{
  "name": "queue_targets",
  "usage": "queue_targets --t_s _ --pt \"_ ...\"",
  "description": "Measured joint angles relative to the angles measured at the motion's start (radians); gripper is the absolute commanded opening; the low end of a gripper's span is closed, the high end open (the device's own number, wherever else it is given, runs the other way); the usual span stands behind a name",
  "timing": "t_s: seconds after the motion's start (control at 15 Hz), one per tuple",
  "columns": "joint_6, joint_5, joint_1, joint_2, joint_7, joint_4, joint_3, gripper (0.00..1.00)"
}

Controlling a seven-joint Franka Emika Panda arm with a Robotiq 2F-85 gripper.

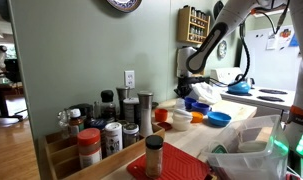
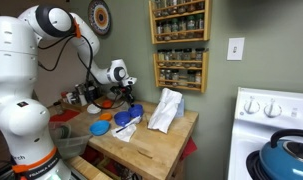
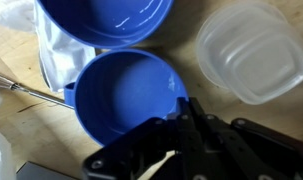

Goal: Remove the blue cup from the other blue cup, put it on the table, put the other blue cup inside the blue cup and then pour the contents of the blue bowl into the blue cup

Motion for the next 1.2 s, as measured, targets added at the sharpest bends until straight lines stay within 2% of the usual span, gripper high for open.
queue_targets --t_s 0.33,0.53,0.6,0.87,1.2 --pt "-0.011 0.002 0.019 -0.025 0.000 0.014 -0.018 0.74" --pt "-0.068 0.006 0.020 -0.085 0.000 0.006 -0.024 0.96" --pt "-0.087 0.012 0.018 -0.110 -0.003 -0.007 -0.026 0.99" --pt "-0.129 0.066 -0.011 -0.213 -0.062 -0.103 -0.029 1.00" --pt "-0.130 0.170 -0.062 -0.298 -0.225 -0.238 -0.031 1.00"
